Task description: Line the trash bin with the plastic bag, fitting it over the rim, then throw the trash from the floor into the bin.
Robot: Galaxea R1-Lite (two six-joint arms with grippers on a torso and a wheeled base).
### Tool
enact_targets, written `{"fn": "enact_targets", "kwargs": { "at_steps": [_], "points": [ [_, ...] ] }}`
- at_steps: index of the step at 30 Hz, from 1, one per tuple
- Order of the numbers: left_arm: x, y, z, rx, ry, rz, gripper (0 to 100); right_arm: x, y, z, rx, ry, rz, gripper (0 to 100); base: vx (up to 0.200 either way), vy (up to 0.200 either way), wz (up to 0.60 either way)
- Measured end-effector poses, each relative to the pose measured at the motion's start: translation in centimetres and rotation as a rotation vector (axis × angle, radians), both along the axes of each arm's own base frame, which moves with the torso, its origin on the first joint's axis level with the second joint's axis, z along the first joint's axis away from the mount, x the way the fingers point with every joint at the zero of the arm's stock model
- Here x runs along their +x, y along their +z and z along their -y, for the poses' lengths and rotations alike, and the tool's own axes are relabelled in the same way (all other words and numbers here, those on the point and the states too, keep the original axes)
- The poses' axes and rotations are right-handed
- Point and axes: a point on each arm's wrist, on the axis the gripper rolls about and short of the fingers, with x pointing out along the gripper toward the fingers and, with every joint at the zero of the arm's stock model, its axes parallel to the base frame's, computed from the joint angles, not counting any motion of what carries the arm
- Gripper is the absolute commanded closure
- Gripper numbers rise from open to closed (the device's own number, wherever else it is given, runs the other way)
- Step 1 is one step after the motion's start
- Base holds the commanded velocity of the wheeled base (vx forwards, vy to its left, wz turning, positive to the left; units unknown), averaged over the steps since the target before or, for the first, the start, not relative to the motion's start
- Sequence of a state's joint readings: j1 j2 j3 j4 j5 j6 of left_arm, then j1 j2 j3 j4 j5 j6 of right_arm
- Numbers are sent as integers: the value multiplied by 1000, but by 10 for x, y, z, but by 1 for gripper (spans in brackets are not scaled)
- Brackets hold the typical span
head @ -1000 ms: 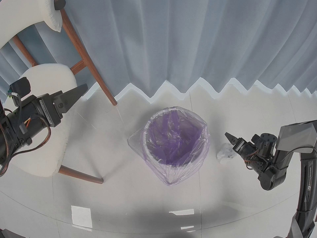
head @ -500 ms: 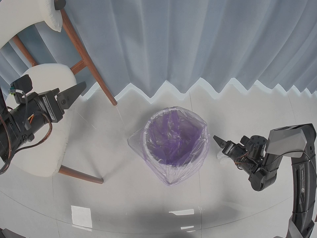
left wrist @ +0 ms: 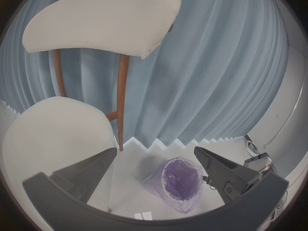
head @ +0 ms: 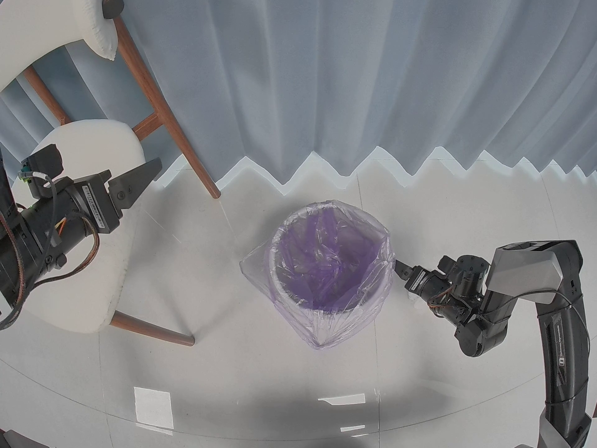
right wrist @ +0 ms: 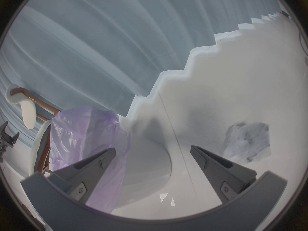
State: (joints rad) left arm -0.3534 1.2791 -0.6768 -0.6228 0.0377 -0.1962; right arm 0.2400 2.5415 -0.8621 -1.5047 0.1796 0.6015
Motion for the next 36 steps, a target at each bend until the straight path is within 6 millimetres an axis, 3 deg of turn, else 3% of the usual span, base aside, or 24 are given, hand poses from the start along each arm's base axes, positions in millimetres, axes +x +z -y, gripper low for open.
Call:
{"fn": "enact_targets", "kwargs": {
  "at_steps": [6, 19, 36],
  "points": [
    [0, -1, -1, 1, 23, -5, 0, 8, -6, -6, -15, 17, 15, 0, 0, 0, 0],
    [-5, -8, -4, 8, 48, -23, 0, 20, -41, -5, -117, 33, -14, 0, 0, 0, 0],
    [-17, -16, -7, 14, 57, -34, 0, 54, -48, -6, -385, -149, -62, 0, 0, 0, 0]
  ]
}}
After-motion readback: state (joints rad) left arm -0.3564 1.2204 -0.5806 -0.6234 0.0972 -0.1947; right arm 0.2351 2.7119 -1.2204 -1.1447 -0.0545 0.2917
